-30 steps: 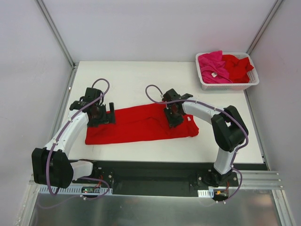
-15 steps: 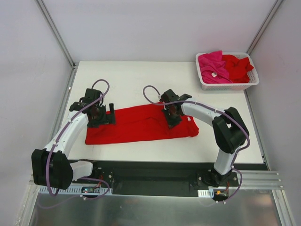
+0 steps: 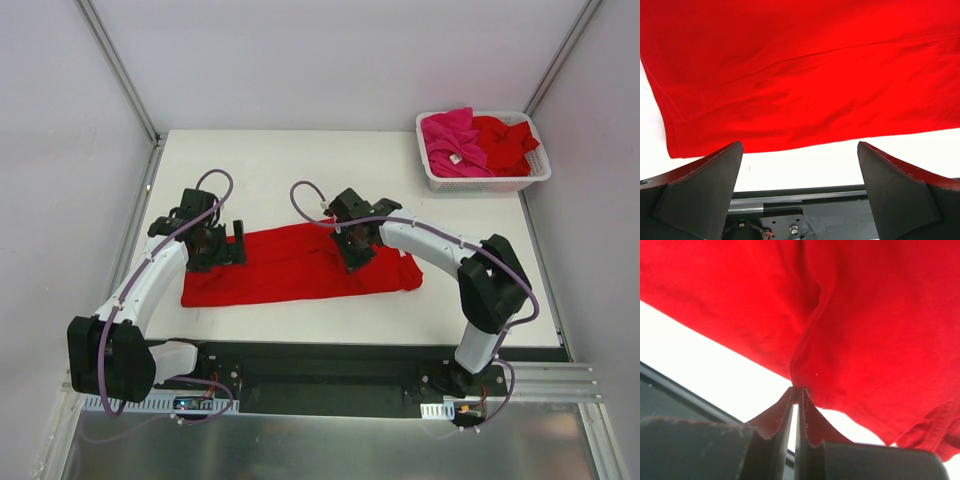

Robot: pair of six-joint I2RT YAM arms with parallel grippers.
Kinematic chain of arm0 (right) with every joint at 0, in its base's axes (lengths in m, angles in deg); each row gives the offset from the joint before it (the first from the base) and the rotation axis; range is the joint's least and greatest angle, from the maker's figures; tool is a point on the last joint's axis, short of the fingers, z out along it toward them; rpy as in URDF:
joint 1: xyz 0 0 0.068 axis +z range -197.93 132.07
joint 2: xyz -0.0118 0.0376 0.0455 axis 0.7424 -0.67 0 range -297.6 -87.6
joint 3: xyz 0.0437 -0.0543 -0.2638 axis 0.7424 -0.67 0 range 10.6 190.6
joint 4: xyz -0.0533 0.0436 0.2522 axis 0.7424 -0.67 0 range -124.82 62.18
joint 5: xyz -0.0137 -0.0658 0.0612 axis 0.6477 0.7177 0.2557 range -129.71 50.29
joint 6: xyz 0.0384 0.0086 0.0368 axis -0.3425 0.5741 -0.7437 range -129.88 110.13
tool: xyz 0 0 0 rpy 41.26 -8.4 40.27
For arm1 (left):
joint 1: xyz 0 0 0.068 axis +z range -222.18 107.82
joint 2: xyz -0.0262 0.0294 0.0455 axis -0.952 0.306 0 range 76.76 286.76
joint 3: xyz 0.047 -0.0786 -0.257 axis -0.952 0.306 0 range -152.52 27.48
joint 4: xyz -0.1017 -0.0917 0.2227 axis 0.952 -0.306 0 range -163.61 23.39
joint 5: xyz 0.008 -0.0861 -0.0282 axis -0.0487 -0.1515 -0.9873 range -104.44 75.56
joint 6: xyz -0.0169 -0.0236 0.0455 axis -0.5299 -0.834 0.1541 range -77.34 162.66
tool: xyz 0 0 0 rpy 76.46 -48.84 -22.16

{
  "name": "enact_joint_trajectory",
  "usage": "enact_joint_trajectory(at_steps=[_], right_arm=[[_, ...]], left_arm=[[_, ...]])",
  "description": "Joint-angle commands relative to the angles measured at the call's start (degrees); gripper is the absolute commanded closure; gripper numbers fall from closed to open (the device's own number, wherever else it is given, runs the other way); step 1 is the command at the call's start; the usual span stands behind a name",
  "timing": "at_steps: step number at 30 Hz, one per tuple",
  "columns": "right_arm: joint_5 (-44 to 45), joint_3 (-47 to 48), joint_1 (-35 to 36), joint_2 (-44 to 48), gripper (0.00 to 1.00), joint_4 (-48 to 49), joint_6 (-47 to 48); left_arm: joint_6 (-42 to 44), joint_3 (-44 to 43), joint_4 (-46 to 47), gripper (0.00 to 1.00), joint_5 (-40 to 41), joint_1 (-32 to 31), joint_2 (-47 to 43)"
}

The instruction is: Fold and stack the t-shirts

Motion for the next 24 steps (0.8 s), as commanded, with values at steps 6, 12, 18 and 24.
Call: enact_joint_trajectory(at_steps=[6,12,18,24], right_arm=[[-3.06,1.67,4.63,1.65,0.93,-2.53,-2.20],[-3.85,2.11,6.92,0.60,0.92,-2.97,-2.29],[-2.28,2.98,8.07,0.24,0.62,-4.11,-1.68],[3.00,4.92,6.40,1.56,0.55,-5.78,-0.97]], left_arm=[[-0.03,0.68,-0.16,0.01,-0.06,0.25,-0.08],[0.06,0.94,-0.08,0.01,0.20,0.25,-0.17],[0.06,1.03,-0.16,0.01,0.20,0.25,-0.44],[-0.03,1.03,-0.08,0.01,-0.24,0.25,-0.79]])
